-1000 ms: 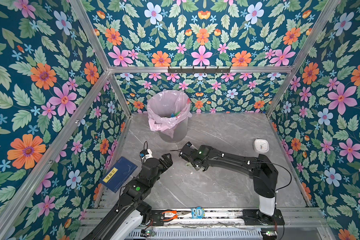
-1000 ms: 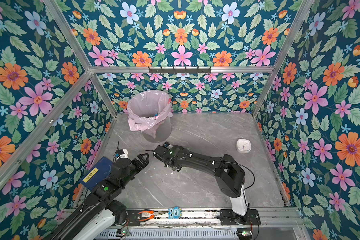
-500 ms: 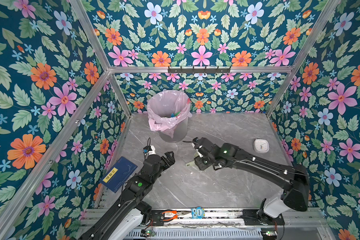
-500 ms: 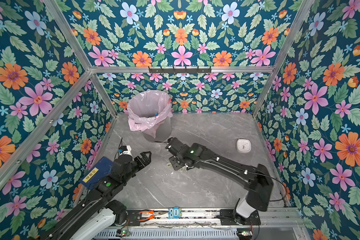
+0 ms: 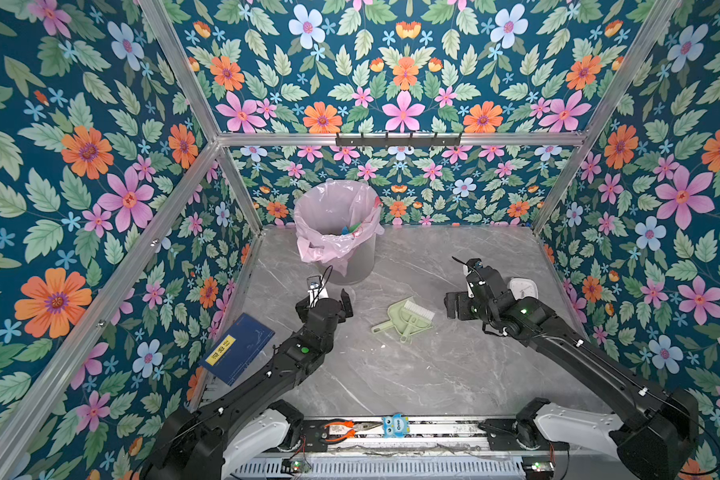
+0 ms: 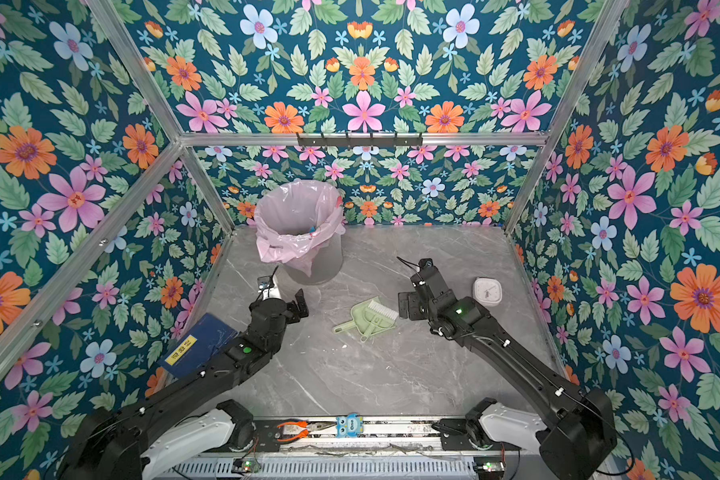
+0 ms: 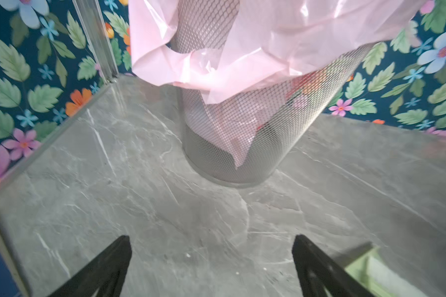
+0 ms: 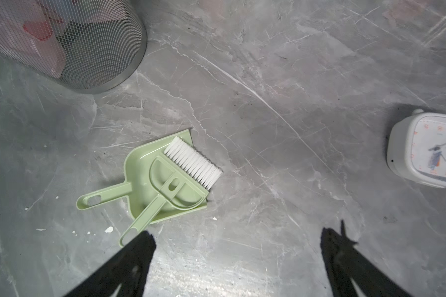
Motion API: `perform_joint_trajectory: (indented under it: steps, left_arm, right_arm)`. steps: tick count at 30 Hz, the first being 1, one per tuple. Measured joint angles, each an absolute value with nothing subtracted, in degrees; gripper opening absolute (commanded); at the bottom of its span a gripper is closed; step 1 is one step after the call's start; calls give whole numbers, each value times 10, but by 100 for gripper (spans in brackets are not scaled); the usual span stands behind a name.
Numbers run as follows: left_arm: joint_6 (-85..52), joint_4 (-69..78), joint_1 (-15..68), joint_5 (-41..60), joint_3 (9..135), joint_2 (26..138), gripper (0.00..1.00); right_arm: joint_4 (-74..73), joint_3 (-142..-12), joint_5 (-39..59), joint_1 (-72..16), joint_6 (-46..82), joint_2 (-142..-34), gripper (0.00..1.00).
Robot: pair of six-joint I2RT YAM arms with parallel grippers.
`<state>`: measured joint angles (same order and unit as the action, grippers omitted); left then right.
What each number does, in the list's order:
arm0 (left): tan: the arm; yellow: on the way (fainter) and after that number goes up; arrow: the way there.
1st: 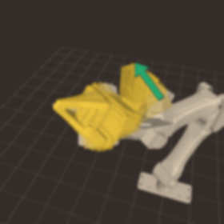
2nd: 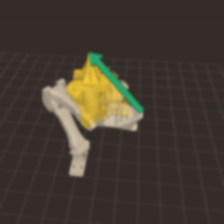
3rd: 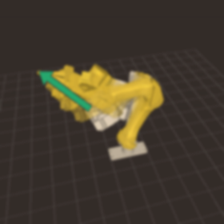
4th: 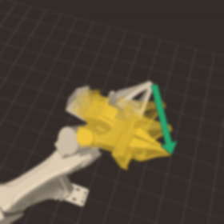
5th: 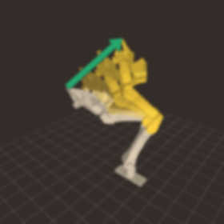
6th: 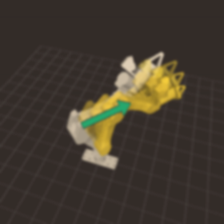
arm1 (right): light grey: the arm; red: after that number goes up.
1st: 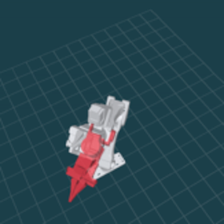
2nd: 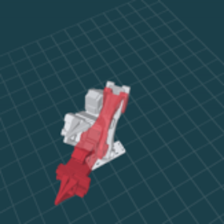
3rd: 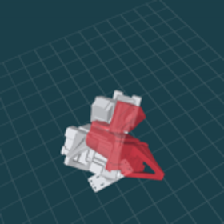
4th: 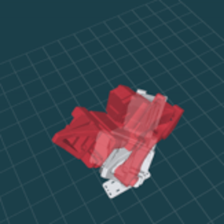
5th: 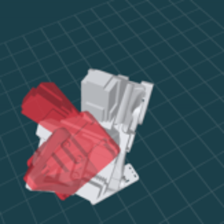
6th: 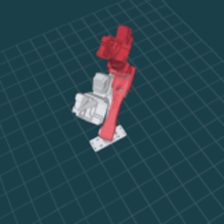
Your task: Sweep away the paper scraps from the table
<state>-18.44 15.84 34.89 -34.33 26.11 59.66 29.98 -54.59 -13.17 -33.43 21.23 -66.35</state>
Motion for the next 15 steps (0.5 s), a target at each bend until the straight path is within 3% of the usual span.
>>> perform_joint_trajectory:
  steps: [4, 9, 15]
  left_arm:
    - [-95, 300, 301, -402, 227, 641, 100]
    - [-55, 447, 188, -408, 182, 705, 100]
    - [22, 599, 159, -399, 147, 803, 100]
  right_arm:
    - [228, -505, -154, -332, 200, -663, 100]
    - [146, -456, -164, -333, 138, -665, 100]
    - [135, -463, -173, -332, 108, -662, 100]
